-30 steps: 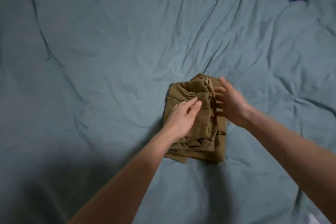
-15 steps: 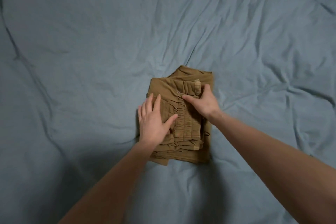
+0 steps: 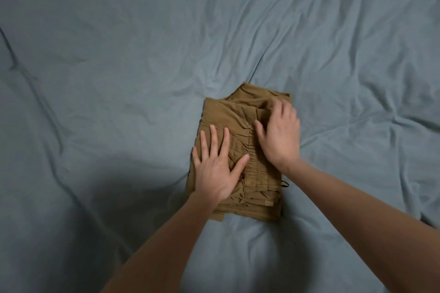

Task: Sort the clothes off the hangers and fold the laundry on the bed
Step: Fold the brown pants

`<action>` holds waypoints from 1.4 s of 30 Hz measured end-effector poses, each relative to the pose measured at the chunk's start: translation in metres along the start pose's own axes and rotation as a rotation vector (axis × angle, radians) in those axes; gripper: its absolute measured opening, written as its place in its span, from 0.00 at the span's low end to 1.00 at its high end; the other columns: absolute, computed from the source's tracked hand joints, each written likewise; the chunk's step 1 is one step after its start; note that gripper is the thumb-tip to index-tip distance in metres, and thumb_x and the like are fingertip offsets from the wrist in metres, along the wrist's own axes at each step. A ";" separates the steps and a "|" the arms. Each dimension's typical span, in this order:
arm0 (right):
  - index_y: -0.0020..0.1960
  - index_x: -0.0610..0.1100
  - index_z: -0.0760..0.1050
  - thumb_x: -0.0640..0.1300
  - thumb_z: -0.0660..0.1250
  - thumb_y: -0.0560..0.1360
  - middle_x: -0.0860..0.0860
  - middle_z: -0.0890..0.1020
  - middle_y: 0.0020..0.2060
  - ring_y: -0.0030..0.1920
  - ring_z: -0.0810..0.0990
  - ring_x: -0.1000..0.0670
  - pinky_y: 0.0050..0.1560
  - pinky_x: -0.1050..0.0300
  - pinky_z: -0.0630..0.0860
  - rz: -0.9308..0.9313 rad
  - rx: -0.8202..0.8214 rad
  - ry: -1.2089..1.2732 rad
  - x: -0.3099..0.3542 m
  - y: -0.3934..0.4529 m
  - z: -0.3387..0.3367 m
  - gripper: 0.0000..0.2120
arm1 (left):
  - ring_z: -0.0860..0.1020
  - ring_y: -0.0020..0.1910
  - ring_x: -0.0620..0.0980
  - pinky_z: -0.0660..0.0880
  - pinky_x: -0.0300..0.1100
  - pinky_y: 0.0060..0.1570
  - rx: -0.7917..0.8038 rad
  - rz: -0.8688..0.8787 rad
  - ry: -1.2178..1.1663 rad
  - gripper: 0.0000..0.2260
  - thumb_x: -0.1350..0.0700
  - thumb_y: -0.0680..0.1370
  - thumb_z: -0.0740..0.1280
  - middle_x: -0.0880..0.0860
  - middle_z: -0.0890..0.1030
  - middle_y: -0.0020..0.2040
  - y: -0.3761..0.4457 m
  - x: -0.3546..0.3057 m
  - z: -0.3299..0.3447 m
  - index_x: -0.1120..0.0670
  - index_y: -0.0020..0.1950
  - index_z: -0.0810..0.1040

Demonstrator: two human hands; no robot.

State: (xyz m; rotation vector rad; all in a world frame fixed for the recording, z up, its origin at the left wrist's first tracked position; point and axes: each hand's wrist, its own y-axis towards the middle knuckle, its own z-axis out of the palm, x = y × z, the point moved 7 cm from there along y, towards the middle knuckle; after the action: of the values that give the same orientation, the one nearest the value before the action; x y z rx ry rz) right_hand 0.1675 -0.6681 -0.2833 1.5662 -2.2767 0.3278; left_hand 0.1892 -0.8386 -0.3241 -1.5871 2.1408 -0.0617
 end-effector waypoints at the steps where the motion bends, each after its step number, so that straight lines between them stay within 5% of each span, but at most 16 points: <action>1: 0.71 0.40 0.63 0.49 0.63 0.77 0.40 0.68 0.68 0.70 0.65 0.41 0.68 0.46 0.63 -0.145 -0.039 -0.043 0.015 -0.002 -0.003 0.25 | 0.38 0.78 0.51 0.44 0.53 0.75 -0.056 0.016 -0.069 0.35 0.30 0.75 0.41 0.48 0.40 0.79 0.001 0.002 -0.004 0.45 0.79 0.43; 4: 0.72 0.41 0.65 0.51 0.57 0.80 0.41 0.65 0.72 0.75 0.59 0.42 0.74 0.47 0.53 -0.455 0.045 -0.110 0.046 0.002 0.011 0.24 | 0.61 0.74 0.53 0.58 0.46 0.71 -0.331 -0.135 -0.393 0.28 0.40 0.80 0.52 0.55 0.65 0.75 -0.002 0.026 -0.023 0.54 0.76 0.63; 7: 0.67 0.40 0.69 0.55 0.52 0.80 0.41 0.70 0.69 0.72 0.63 0.43 0.75 0.48 0.50 -0.563 0.230 -0.165 0.076 0.024 0.039 0.24 | 0.73 0.63 0.59 0.68 0.49 0.62 -0.234 -0.493 -0.555 0.22 0.44 0.82 0.53 0.59 0.77 0.62 0.001 0.061 -0.013 0.59 0.65 0.73; 10: 0.64 0.41 0.68 0.56 0.54 0.80 0.41 0.75 0.63 0.67 0.69 0.42 0.71 0.48 0.56 -0.440 0.355 -0.173 0.101 0.056 0.063 0.21 | 0.75 0.60 0.61 0.70 0.50 0.60 -0.053 -0.555 -0.530 0.25 0.42 0.82 0.52 0.61 0.79 0.59 0.014 0.073 -0.010 0.61 0.60 0.77; 13: 0.62 0.39 0.66 0.57 0.58 0.79 0.38 0.76 0.61 0.62 0.74 0.39 0.59 0.48 0.68 -0.272 0.499 -0.174 0.104 0.074 0.084 0.22 | 0.77 0.55 0.59 0.71 0.47 0.54 -0.081 -0.445 -0.467 0.24 0.40 0.81 0.56 0.59 0.81 0.54 0.016 0.060 -0.022 0.60 0.55 0.77; 17: 0.58 0.37 0.67 0.51 0.59 0.80 0.35 0.78 0.56 0.58 0.75 0.36 0.53 0.47 0.70 -0.140 0.440 0.011 0.089 0.092 0.079 0.17 | 0.79 0.49 0.58 0.71 0.47 0.46 -0.250 -0.230 -0.240 0.22 0.39 0.80 0.56 0.58 0.81 0.49 0.019 0.046 -0.061 0.58 0.54 0.74; 21: 0.57 0.34 0.67 0.45 0.53 0.82 0.33 0.76 0.55 0.58 0.73 0.34 0.54 0.46 0.67 0.076 0.255 0.177 0.059 0.116 0.057 0.14 | 0.77 0.52 0.56 0.69 0.48 0.44 -0.250 -0.029 0.129 0.22 0.38 0.81 0.53 0.55 0.79 0.53 0.083 0.057 -0.098 0.56 0.56 0.74; 25: 0.69 0.39 0.65 0.48 0.52 0.82 0.40 0.70 0.65 0.64 0.68 0.39 0.64 0.45 0.64 -0.253 0.125 -0.012 0.066 0.089 0.033 0.20 | 0.71 0.62 0.56 0.65 0.49 0.61 -0.256 -0.120 0.127 0.24 0.42 0.82 0.51 0.57 0.76 0.62 0.079 0.055 -0.084 0.56 0.65 0.74; 29: 0.77 0.48 0.57 0.59 0.47 0.81 0.46 0.58 0.76 0.77 0.53 0.45 0.76 0.46 0.47 -0.596 0.311 -0.174 0.067 0.015 0.049 0.28 | 0.60 0.74 0.62 0.51 0.59 0.74 -0.292 -0.147 0.074 0.31 0.37 0.80 0.47 0.57 0.66 0.75 0.030 0.039 -0.048 0.54 0.75 0.66; 34: 0.79 0.54 0.44 0.65 0.41 0.79 0.49 0.47 0.78 0.78 0.43 0.46 0.75 0.41 0.38 -0.545 0.350 -0.432 0.024 0.006 0.076 0.32 | 0.47 0.78 0.60 0.45 0.62 0.74 -0.151 -0.174 0.192 0.37 0.30 0.77 0.45 0.53 0.49 0.80 -0.006 0.059 -0.002 0.51 0.80 0.50; 38: 0.78 0.53 0.36 0.76 0.40 0.72 0.45 0.42 0.78 0.77 0.42 0.42 0.73 0.38 0.38 -0.172 0.337 -0.408 0.003 0.017 0.064 0.43 | 0.41 0.78 0.58 0.41 0.56 0.74 -0.221 -0.492 -0.115 0.48 0.28 0.72 0.58 0.59 0.40 0.79 -0.016 0.060 -0.016 0.53 0.79 0.40; 42: 0.78 0.46 0.38 0.80 0.50 0.65 0.43 0.48 0.78 0.77 0.48 0.44 0.73 0.38 0.48 0.061 0.405 -0.271 -0.011 0.017 0.042 0.55 | 0.58 0.75 0.60 0.60 0.55 0.72 -0.309 -1.082 -0.876 0.59 0.36 0.61 0.77 0.61 0.56 0.76 -0.054 0.060 -0.003 0.56 0.79 0.47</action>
State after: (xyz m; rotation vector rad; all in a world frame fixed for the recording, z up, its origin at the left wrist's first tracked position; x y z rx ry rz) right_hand 0.1488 -0.6685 -0.3261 1.8301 -2.5905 0.6654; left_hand 0.2227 -0.9115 -0.3253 -2.1959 0.5355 0.5292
